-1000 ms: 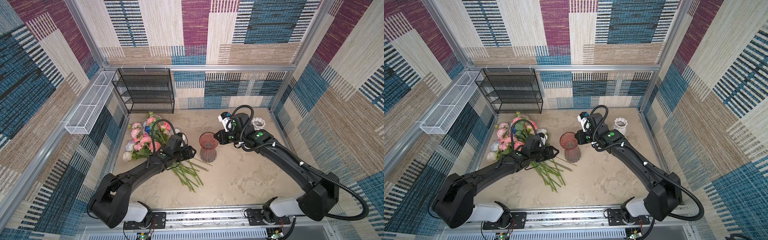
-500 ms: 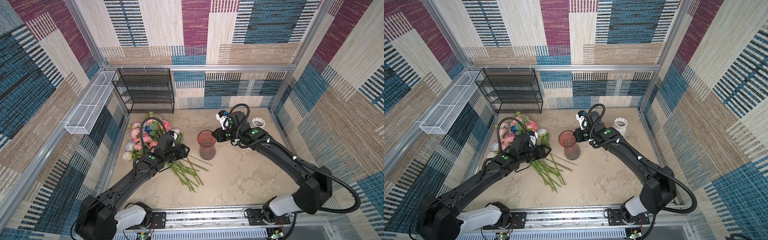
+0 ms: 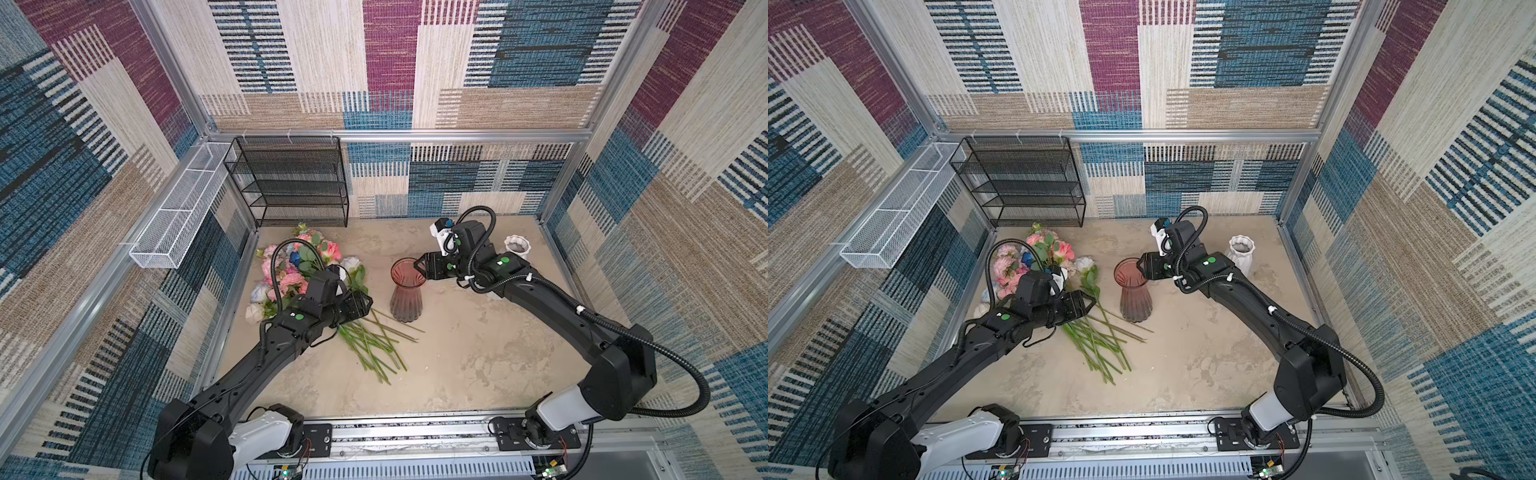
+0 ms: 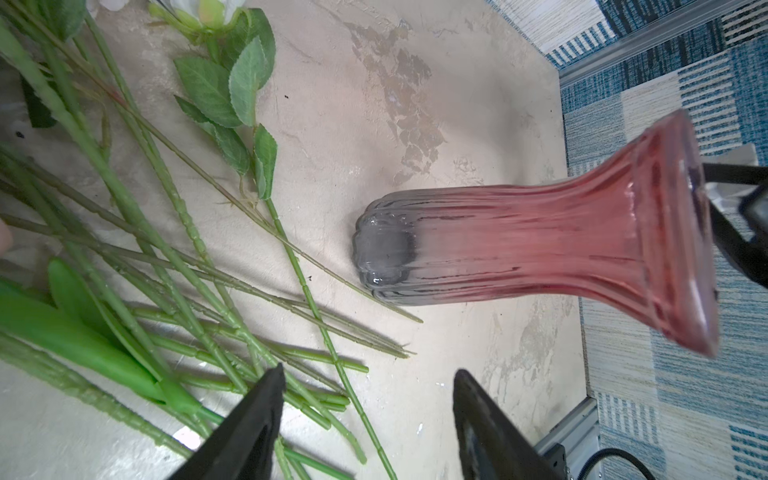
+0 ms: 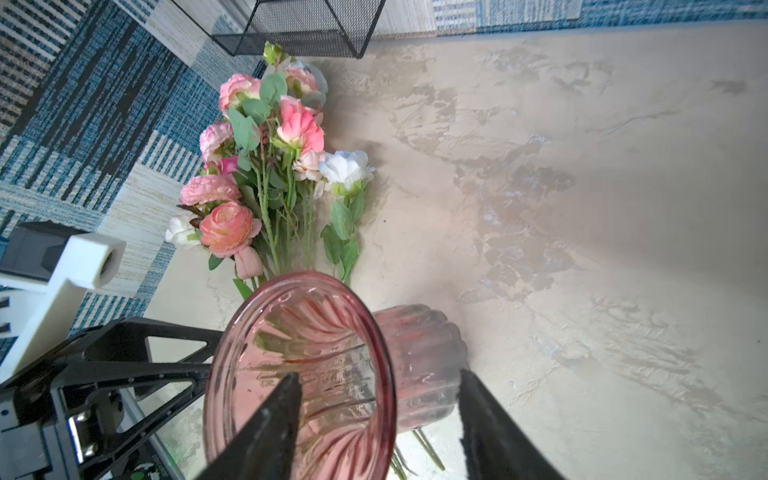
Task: Arrange the flowers into the vase
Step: 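Release the pink vase rim with the right gripper while the left grips a rose, then lift the pink rose upright out of the pile with the left gripper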
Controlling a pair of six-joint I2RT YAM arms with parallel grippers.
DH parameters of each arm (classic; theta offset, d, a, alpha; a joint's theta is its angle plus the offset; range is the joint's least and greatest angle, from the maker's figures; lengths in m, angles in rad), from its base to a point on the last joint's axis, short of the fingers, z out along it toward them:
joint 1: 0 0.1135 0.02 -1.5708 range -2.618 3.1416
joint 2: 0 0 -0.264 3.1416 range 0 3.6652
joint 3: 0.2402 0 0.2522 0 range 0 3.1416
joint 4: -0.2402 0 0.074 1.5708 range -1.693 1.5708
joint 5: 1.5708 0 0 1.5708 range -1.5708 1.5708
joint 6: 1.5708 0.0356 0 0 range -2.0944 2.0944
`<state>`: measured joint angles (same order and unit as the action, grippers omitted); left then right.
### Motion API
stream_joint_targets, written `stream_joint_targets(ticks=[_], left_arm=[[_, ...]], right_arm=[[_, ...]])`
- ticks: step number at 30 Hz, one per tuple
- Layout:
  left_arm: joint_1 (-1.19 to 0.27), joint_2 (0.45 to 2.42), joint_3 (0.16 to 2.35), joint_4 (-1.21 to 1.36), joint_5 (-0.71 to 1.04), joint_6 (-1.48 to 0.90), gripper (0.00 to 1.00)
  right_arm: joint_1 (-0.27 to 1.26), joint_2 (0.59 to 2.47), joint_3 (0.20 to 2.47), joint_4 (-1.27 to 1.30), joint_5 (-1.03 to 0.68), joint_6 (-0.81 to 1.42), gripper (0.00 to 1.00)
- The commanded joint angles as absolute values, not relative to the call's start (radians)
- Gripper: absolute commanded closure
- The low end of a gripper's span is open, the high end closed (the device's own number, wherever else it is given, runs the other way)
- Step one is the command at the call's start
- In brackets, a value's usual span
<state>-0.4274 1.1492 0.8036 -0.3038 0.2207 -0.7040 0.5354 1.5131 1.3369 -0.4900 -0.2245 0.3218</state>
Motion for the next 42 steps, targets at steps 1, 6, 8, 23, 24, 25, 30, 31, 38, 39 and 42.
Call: stream_joint_targets(ticks=[1, 6, 8, 23, 24, 25, 30, 31, 38, 39, 42], left_arm=[[-0.419, 1.150, 0.821, -0.311, 0.223, -0.710, 0.34], [-0.407, 1.198, 0.847, -0.305, 0.184, -0.716, 0.39], [-0.401, 1.244, 0.854, -0.277, 0.174, -0.734, 0.46], [-0.322, 1.346, 0.824, -0.284, -0.064, -0.791, 0.54], [-0.305, 1.366, 0.825, -0.277, -0.052, -0.785, 0.57], [-0.289, 1.384, 0.826, -0.267, -0.045, -0.779, 0.58], [-0.253, 1.448, 0.815, -0.156, -0.017, -0.759, 0.56], [-0.253, 1.460, 0.820, -0.142, -0.017, -0.759, 0.56], [-0.248, 1.543, 0.853, -0.103, -0.006, -0.747, 0.65], [-0.247, 1.555, 0.857, -0.101, -0.002, -0.744, 0.67], [-0.246, 1.588, 0.866, -0.101, -0.003, -0.737, 0.75]], right_arm=[[0.534, 1.485, 1.351, -0.442, -0.184, 0.329, 0.29], [0.534, 1.357, 1.319, -0.406, -0.115, 0.332, 0.28], [0.534, 1.284, 1.264, -0.362, -0.099, 0.350, 0.31], [0.534, 0.994, 1.033, -0.330, -0.016, 0.413, 0.39], [0.534, 0.990, 1.030, -0.330, -0.016, 0.414, 0.39], [0.534, 0.987, 1.028, -0.329, -0.016, 0.416, 0.39], [0.534, 0.976, 1.036, -0.338, -0.014, 0.416, 0.40], [0.534, 0.974, 1.038, -0.344, -0.009, 0.416, 0.39], [0.534, 0.965, 1.039, -0.365, 0.009, 0.414, 0.40], [0.534, 0.963, 1.037, -0.366, 0.011, 0.413, 0.40], [0.534, 0.966, 1.034, -0.365, 0.020, 0.410, 0.40]])
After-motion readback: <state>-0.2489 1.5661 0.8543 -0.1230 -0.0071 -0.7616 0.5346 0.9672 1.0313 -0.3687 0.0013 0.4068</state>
